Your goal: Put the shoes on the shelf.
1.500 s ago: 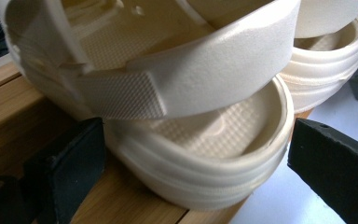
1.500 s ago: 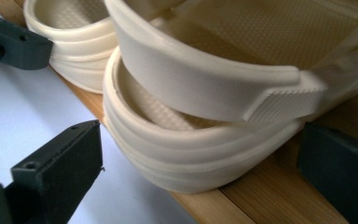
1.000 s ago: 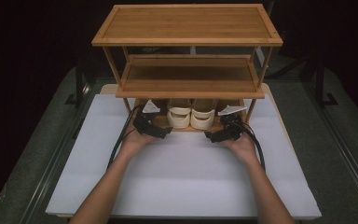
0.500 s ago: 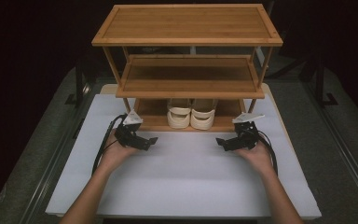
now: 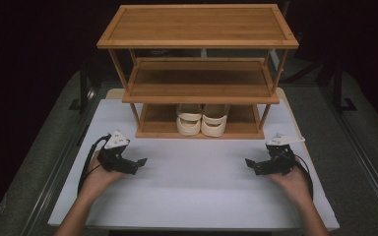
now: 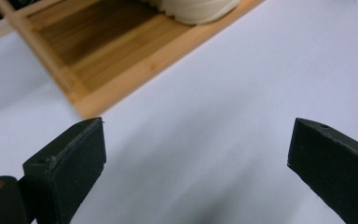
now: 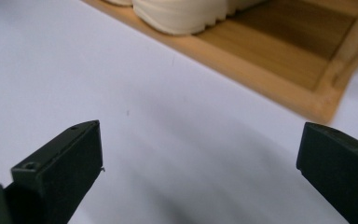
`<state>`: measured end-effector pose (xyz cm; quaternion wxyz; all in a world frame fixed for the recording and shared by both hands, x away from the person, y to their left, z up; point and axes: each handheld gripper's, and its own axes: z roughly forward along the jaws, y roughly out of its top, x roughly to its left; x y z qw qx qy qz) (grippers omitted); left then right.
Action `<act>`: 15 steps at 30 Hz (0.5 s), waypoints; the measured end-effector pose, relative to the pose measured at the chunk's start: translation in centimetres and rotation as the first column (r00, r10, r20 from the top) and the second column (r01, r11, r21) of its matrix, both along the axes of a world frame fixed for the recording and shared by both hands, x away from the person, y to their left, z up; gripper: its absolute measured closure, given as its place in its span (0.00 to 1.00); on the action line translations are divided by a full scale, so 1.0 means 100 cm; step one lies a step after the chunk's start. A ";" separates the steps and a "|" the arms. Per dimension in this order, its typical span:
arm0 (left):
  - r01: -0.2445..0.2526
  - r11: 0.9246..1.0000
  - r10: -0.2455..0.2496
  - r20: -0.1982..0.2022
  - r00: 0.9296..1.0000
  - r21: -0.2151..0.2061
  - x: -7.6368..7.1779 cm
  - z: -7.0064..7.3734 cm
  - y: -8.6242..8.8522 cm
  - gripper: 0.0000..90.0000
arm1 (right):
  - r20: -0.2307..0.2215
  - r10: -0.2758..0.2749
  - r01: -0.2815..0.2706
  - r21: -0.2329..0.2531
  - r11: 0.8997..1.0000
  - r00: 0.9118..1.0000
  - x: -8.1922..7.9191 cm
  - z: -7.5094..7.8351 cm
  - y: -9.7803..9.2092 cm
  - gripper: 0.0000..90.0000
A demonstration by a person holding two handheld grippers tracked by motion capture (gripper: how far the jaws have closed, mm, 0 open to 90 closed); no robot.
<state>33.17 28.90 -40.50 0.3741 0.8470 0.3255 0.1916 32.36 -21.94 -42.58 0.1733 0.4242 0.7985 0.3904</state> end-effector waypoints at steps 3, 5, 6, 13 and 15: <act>-0.016 1.000 0.016 0.001 1.000 0.006 -0.012 -0.002 0.011 0.04 | -0.009 -0.016 0.016 0.000 1.000 1.000 -0.012 -0.002 -0.009 0.00; -0.028 1.000 0.028 0.000 1.000 0.012 -0.019 -0.005 0.018 0.04 | -0.009 -0.027 0.027 -0.005 1.000 1.000 -0.019 -0.003 -0.015 0.00; -0.032 0.999 0.032 -0.002 0.999 0.014 -0.023 -0.007 0.021 0.04 | -0.010 -0.031 0.031 -0.004 1.000 0.999 -0.023 -0.004 -0.018 0.00; -0.070 0.997 0.071 -0.017 0.997 0.041 -0.047 -0.016 0.044 0.04 | -0.041 -0.051 0.049 -0.032 0.998 0.998 -0.046 -0.013 -0.030 0.00; -0.078 0.996 0.079 -0.022 0.997 0.042 -0.052 -0.018 0.048 0.04 | -0.046 -0.057 0.055 -0.048 0.997 0.997 -0.053 -0.016 -0.033 0.00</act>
